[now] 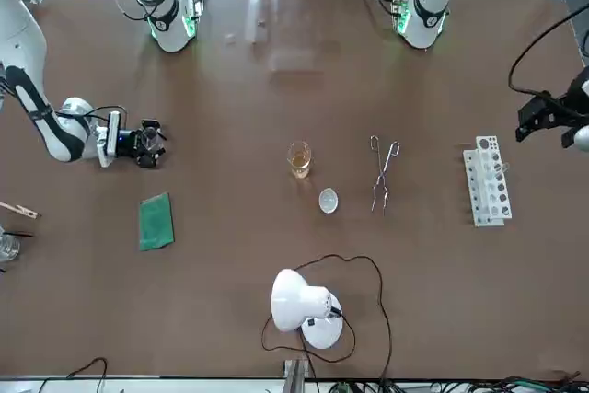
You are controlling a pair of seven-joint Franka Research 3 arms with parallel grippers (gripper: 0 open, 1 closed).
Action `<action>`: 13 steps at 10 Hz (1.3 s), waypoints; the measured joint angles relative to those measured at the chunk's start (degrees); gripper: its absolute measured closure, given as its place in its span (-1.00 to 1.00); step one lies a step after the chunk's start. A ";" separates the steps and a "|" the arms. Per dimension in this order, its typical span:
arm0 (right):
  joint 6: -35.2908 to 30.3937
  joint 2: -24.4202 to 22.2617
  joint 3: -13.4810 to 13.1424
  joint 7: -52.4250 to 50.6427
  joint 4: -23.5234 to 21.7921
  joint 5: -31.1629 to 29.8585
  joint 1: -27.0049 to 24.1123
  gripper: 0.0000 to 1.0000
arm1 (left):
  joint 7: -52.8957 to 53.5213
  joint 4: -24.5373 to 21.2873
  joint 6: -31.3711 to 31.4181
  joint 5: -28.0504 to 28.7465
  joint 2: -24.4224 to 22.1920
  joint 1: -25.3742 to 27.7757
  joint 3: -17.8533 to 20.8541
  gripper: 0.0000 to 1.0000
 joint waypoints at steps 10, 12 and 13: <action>0.03 0.14 -0.02 -0.02 0.49 0.00 0.29 -0.07 | -2.43 -0.03 -0.01 0.00 0.12 0.35 0.16 -1.00; 0.12 0.71 -0.02 -0.03 1.16 -0.01 0.29 -0.04 | -2.43 0.00 -0.01 0.00 0.11 0.31 0.12 -1.00; 0.13 1.28 -0.09 -0.03 1.58 -0.02 0.31 -0.04 | -2.43 0.03 -0.01 0.00 0.11 0.25 0.08 -1.00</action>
